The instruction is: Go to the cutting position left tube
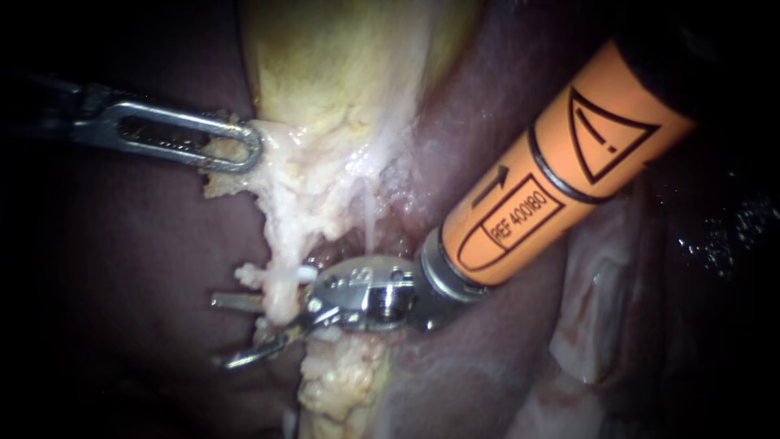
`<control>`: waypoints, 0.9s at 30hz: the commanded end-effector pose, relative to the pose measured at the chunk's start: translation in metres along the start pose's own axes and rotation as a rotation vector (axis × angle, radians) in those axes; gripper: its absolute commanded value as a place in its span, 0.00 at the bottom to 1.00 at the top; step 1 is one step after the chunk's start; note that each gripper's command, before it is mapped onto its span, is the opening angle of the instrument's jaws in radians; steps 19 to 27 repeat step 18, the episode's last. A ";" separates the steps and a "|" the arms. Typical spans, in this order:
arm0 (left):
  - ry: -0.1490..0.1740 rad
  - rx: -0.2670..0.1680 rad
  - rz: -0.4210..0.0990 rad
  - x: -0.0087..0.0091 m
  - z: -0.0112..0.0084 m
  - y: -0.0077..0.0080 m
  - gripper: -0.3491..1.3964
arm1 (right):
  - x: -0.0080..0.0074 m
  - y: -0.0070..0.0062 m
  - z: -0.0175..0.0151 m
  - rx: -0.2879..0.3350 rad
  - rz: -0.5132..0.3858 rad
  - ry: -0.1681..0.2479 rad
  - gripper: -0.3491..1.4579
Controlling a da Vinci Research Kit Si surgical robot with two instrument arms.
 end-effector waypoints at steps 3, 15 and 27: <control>0.000 0.000 0.000 0.0000 0.0000 0.0000 0.00 | 0.0002 0.0000 -0.0001 0.001 0.001 0.000 0.87; 0.000 0.000 -0.006 0.0000 0.0000 0.0000 0.00 | 0.0003 -0.0001 -0.0001 0.001 0.002 0.001 0.85; 0.001 0.000 -0.006 0.0000 0.0000 0.0000 0.00 | 0.0003 0.0000 -0.0001 0.001 0.002 0.001 0.84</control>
